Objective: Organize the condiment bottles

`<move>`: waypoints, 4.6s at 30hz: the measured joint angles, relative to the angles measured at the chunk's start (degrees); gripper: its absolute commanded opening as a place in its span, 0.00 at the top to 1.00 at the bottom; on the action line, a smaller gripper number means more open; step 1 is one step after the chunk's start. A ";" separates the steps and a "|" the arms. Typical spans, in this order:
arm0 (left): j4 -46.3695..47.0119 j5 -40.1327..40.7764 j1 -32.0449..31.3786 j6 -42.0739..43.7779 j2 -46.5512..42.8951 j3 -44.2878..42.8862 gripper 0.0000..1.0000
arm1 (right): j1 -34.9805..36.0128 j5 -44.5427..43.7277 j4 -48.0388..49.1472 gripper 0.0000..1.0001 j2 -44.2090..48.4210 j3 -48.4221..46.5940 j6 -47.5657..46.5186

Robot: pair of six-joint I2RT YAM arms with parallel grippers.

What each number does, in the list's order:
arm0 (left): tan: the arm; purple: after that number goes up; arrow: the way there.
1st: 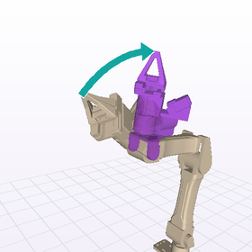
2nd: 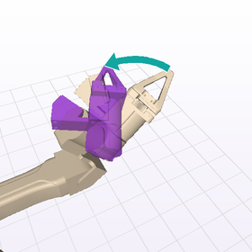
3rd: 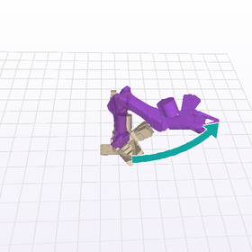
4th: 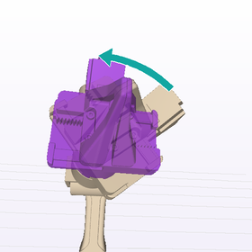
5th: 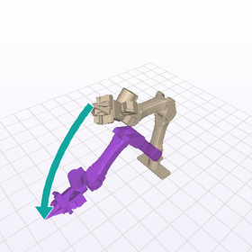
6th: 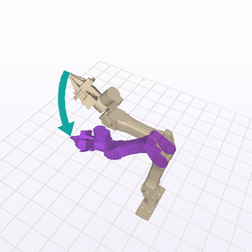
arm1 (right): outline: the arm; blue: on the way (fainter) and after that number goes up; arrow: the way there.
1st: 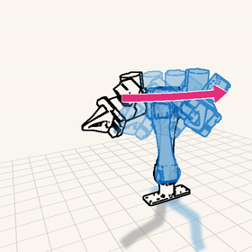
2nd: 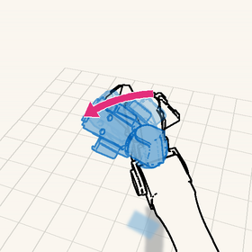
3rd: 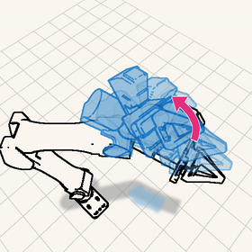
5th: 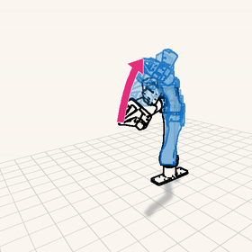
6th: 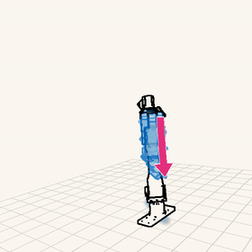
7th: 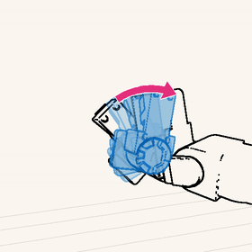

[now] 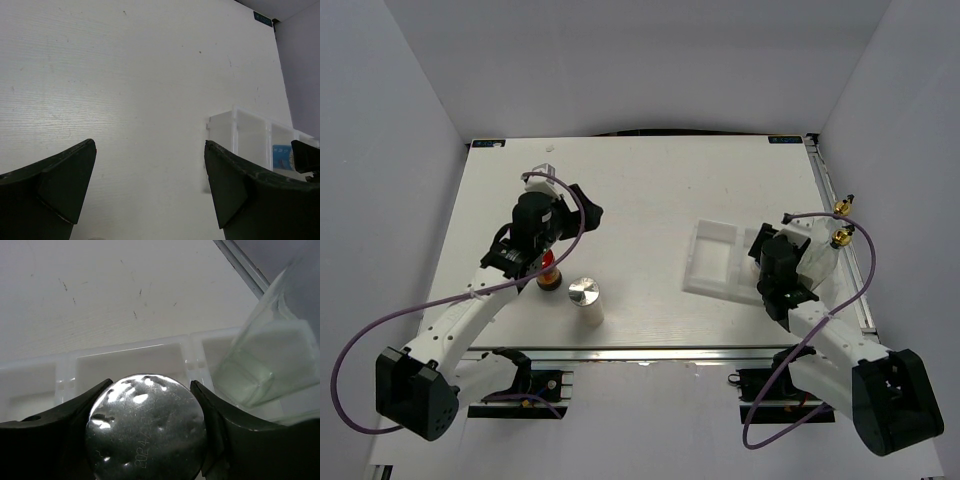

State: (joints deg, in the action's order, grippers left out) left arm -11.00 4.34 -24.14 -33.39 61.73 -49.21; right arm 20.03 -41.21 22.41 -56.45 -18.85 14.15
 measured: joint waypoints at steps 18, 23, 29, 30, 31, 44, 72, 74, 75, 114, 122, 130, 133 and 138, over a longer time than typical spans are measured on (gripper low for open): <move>-2.08 2.43 0.00 1.42 -0.09 -0.24 0.02 | -0.52 1.25 -8.02 0.11 0.39 -7.10 -0.13; -3.02 3.80 0.00 1.18 -0.74 -1.01 0.02 | -0.52 3.65 -12.76 0.11 1.55 -13.53 -2.93; -6.10 6.45 0.00 0.55 -2.78 -1.40 0.02 | -0.55 7.91 -20.17 0.11 -2.29 -23.96 -6.69; -6.97 7.15 0.00 0.26 -3.13 -1.55 0.02 | -0.57 10.69 -22.10 0.11 -2.89 -25.86 -7.34; -7.76 7.74 0.00 -0.07 -3.45 -1.64 0.02 | -0.42 15.21 -24.63 0.11 -3.45 -28.11 -8.46; -22.51 16.85 0.00 -4.00 -8.96 -1.86 0.02 | 36.65 46.58 -26.95 0.11 -12.22 -30.84 -23.10; -33.29 25.27 0.00 -7.17 -11.41 -1.84 0.02 | 49.90 46.16 -7.85 1.00 -39.01 -38.32 -21.68; -32.35 25.11 0.00 -7.17 -11.58 -1.73 0.02 | 49.96 43.65 -8.79 1.00 -33.62 -34.32 -19.34; -31.69 24.96 0.00 -7.15 -11.61 -1.62 0.02 | 50.07 41.62 -9.73 1.00 -30.03 -32.54 -17.97; -26.67 25.66 0.00 -6.95 -1.66 0.09 0.02 | 7.96 -2.73 -45.55 1.00 4.55 -20.63 10.56; -25.94 27.82 -0.07 -7.19 -0.59 0.09 0.02 | 6.93 0.55 -38.01 0.61 1.22 -13.90 10.01; -24.39 29.83 -0.09 -7.65 0.94 0.09 0.02 | 6.67 2.78 -36.41 0.11 2.23 -13.22 11.32; -24.24 30.45 -0.09 -7.82 1.22 0.04 0.02 | 6.67 3.69 -38.93 0.11 3.56 -14.05 11.26; -25.33 30.38 -0.09 -8.13 1.18 -0.52 0.02 | 6.67 5.90 -42.84 0.11 7.23 -17.00 11.04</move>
State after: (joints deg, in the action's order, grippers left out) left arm -36.34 34.72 -24.23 -41.52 62.92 -49.74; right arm 26.70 -35.31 -20.43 -49.21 -35.86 25.19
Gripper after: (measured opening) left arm 0.980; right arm 0.893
